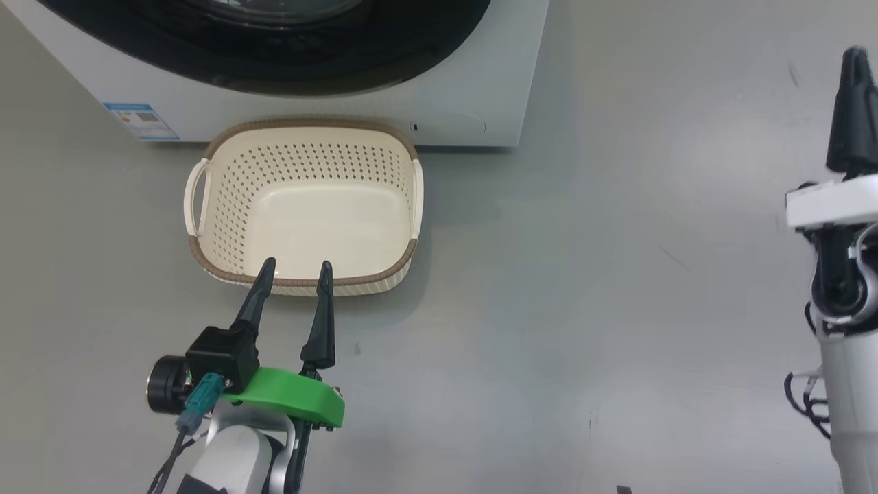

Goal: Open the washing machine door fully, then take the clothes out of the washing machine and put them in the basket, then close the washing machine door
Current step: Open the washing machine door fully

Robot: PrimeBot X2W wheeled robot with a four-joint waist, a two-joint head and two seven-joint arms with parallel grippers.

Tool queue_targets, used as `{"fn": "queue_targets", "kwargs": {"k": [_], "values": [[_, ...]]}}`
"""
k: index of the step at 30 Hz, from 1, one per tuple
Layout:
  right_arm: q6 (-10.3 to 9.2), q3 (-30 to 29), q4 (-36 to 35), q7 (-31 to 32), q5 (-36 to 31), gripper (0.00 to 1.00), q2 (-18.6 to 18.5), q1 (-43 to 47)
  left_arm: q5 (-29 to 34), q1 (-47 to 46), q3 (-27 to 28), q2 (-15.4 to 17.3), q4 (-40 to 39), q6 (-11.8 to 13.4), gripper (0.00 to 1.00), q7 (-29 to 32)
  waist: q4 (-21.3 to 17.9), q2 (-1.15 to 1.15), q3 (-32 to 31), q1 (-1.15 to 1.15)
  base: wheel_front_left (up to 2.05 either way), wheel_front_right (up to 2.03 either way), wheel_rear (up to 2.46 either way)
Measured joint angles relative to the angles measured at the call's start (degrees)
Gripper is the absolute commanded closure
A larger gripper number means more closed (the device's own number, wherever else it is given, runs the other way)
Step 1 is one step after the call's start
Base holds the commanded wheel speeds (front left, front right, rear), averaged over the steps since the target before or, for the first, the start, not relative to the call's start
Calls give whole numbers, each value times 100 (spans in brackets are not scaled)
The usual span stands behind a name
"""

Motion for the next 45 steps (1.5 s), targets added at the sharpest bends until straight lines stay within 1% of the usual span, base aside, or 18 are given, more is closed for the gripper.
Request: {"fn": "queue_targets", "kwargs": {"k": [1,8,13,22,24,31,36,40,42,44,45], "values": [[30,-25,-34,79,91,100,-21,-156,0,-50,-10,0,-41,0,0,0,20,0,75,0,0,0,0],[32,-191,-131,722,949,100,-63,-1179,-45,-340,-73,-3,-194,0,0,0,184,0,622,0,0,0,0],[32,-212,-111,1177,1556,100,21,-1854,-79,-566,-89,-5,-245,0,0,0,315,0,998,0,0,0,0],[8,-267,218,1925,2345,100,114,-2834,-170,-797,-218,-12,-281,0,0,0,565,0,1515,0,0,0,0],[-97,-275,310,2089,2468,100,137,-3023,-233,-839,-227,-16,-289,0,0,0,624,0,1597,0,0,0,0],[-363,-307,643,2635,2972,100,234,-3752,-303,-925,-285,-27,-296,0,0,0,839,0,1850,0,0,0,0],[-530,-264,823,2986,3121,100,223,-4100,-367,-966,-327,-32,-302,0,0,0,949,0,1965,0,0,0,0],[-598,-188,972,3209,3190,100,221,-4340,-404,-987,-323,-33,-388,0,0,0,1022,0,2045,0,0,0,0],[-682,-182,1053,3293,3281,100,229,-4445,-433,-1001,-323,-34,-421,0,0,-1,1053,0,2081,0,0,0,0],[-692,-185,1141,3368,3372,100,243,-4521,-433,-1020,-327,-36,-422,0,0,-1,1082,0,2110,0,0,0,0],[-745,-188,1166,3417,3394,100,249,-4555,-435,-1028,-344,-36,-423,0,0,-1,1097,0,2121,0,0,0,0]]}}
